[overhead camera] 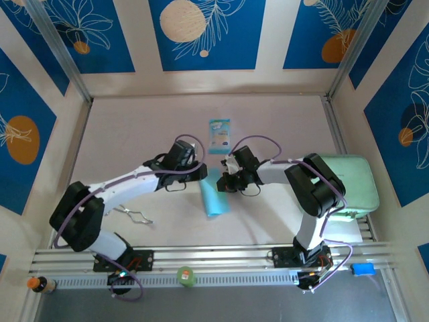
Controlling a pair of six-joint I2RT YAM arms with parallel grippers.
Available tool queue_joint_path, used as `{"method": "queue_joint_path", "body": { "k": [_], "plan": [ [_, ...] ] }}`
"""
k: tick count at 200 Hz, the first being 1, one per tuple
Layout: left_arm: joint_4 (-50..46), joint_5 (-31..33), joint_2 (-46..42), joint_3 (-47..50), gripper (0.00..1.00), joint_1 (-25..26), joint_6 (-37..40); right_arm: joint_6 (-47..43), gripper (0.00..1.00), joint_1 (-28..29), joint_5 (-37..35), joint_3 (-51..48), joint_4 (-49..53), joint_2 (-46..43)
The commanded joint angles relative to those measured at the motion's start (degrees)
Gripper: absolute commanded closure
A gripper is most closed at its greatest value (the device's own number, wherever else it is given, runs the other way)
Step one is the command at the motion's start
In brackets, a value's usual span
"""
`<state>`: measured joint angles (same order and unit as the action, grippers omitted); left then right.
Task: Fold a paper plane with a square sheet of paper (pick it up from the middle)
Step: Hold the square sheet of paper at the center of the table, then first fold the square sheet of paper in half at the center of the table.
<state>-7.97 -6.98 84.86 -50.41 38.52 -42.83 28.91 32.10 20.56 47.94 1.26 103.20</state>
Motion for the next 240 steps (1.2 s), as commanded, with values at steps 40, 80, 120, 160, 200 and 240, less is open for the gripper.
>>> {"method": "queue_joint_path", "body": {
  "k": [40, 80, 120, 160, 200, 240],
  "plan": [
    [29.05, -24.22, 8.71, 7.82, 1.0, -4.16, -11.56, 0.1, 1.0, -1.18, -2.23, -0.28, 5.65, 2.62],
    [31.39, -23.19, 12.21, 9.97, 1.0, -4.25, -13.99, 0.58, 1.0, -1.18, -2.35, -0.14, 5.91, 2.62],
    [28.41, -21.94, 11.26, 10.95, 1.0, -4.33, -12.27, 0.79, 1.0, -1.22, -2.44, 0.05, 6.13, 2.62],
    [25.55, -21.42, 12.49, 11.12, 1.0, -4.42, -10.52, 1.04, 1.0, -1.18, -2.54, 0.19, 6.23, 2.7],
    [25.89, -19.73, 14.14, 13.85, 1.0, -4.68, -9.07, 1.44, 1.0, -1.07, -2.65, 0.09, 6.23, 2.73],
    [25.41, -17.67, 15.73, 15.85, 1.0, -4.86, -6.61, 1.78, 1.0, -0.9, -2.87, 0.05, 6.21, 2.91]
  ]
}}
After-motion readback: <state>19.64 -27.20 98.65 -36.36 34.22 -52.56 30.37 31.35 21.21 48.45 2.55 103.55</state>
